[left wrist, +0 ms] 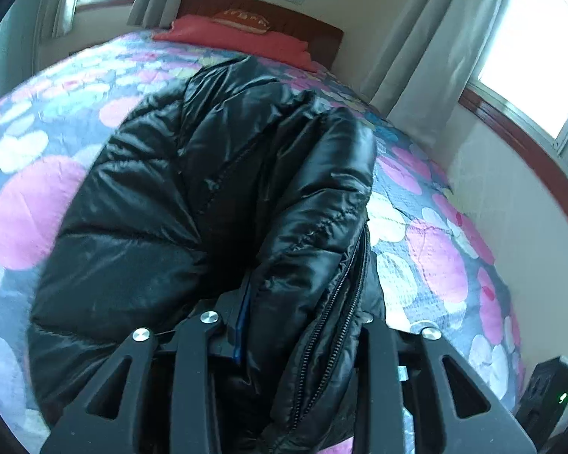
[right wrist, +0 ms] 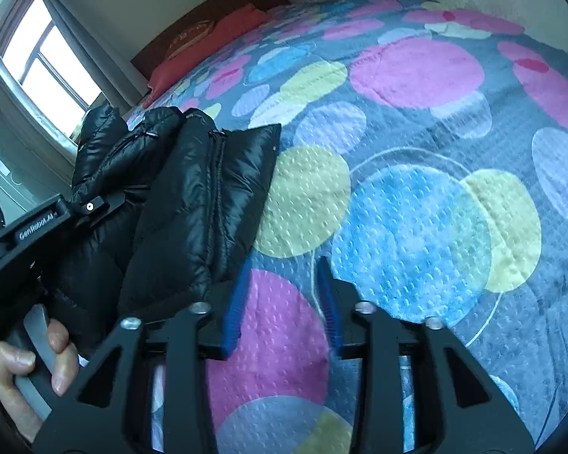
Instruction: Fold large clothes
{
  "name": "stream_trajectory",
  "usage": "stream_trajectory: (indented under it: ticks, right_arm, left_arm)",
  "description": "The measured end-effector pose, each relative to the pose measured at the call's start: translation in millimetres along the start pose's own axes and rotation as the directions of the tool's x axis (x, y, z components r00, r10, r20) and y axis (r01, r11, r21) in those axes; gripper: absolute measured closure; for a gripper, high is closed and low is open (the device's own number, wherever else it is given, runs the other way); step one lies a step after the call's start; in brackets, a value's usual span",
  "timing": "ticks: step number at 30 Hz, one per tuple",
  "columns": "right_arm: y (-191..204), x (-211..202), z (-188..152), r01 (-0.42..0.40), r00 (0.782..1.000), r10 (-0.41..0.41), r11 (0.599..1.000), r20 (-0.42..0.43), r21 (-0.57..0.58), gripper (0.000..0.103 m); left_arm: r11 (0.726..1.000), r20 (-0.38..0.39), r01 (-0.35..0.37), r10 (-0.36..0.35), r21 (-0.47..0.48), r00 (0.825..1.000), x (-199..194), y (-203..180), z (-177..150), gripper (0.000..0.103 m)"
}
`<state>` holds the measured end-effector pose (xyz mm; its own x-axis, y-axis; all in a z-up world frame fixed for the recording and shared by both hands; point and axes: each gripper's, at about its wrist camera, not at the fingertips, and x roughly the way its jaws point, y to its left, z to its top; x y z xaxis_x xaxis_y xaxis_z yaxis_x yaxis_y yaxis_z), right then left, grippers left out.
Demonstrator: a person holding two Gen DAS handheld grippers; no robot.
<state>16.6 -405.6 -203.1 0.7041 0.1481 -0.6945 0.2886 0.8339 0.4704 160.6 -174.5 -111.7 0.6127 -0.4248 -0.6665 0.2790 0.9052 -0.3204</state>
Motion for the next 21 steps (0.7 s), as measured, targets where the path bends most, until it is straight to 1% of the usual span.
stream_trajectory:
  ticks: [3, 6, 8, 11, 13, 14, 16, 18, 19, 20, 21]
  right_arm:
    - [4, -7, 1, 0.002, 1.0, -0.002, 1.0, 0.014, -0.012, 0.058]
    - [8, -13, 3, -0.002, 1.0, 0.002, 1.0, 0.024, -0.013, 0.058]
    - [13, -19, 4, -0.001, 0.999, 0.002, 1.0, 0.036, -0.021, 0.058]
    - [22, -28, 7, -0.006, 0.999, 0.008, 0.999, 0.052, -0.034, 0.057]
    - [30, -34, 9, -0.024, 0.998, 0.026, 0.999, 0.062, -0.039, 0.056]
    - [35, -36, 10, -0.03, 0.997, 0.033, 0.999, 0.067, -0.045, 0.053]
    - [47, -38, 13, -0.051, 0.996, 0.055, 0.997, 0.075, -0.058, 0.048]
    - [61, -38, 16, -0.075, 0.994, 0.081, 0.994, 0.074, -0.075, 0.045]
    - [71, -35, 19, -0.091, 0.993, 0.098, 0.992, 0.072, -0.086, 0.042]
    - [80, -33, 21, -0.108, 0.991, 0.114, 0.99, 0.066, -0.091, 0.039]
    - [90, -27, 23, -0.137, 0.988, 0.142, 0.987, 0.054, -0.088, 0.037]
  left_arm:
    - [1.0, 0.005, -0.008, 0.008, 0.019, 1.0, -14, -10, -2, 0.06]
    - [1.0, 0.006, 0.003, -0.004, 0.017, 1.0, -27, -14, 0, 0.048]
    - [0.999, 0.024, 0.046, -0.046, -0.006, 0.999, -38, -16, 0, 0.034]
    - [0.994, 0.041, 0.103, -0.101, -0.039, 0.994, -59, -17, 2, 0.031]
    - [0.991, 0.069, 0.122, -0.119, -0.051, 0.991, -71, -14, 4, 0.031]
    - [0.991, 0.087, 0.123, -0.118, -0.053, 0.989, -78, -11, 4, 0.031]
    - [0.992, 0.131, 0.109, -0.099, -0.066, 0.986, -93, 6, 7, 0.03]
    - [0.991, 0.15, 0.087, -0.072, -0.098, 0.986, -99, 27, 8, 0.029]
    - [0.992, 0.16, 0.064, -0.045, -0.113, 0.986, -101, 40, 8, 0.029]
    - [0.991, 0.17, 0.02, 0.002, -0.13, 0.985, -101, 57, 9, 0.029]
    - [0.99, 0.176, -0.011, 0.037, -0.143, 0.984, -99, 68, 10, 0.029]
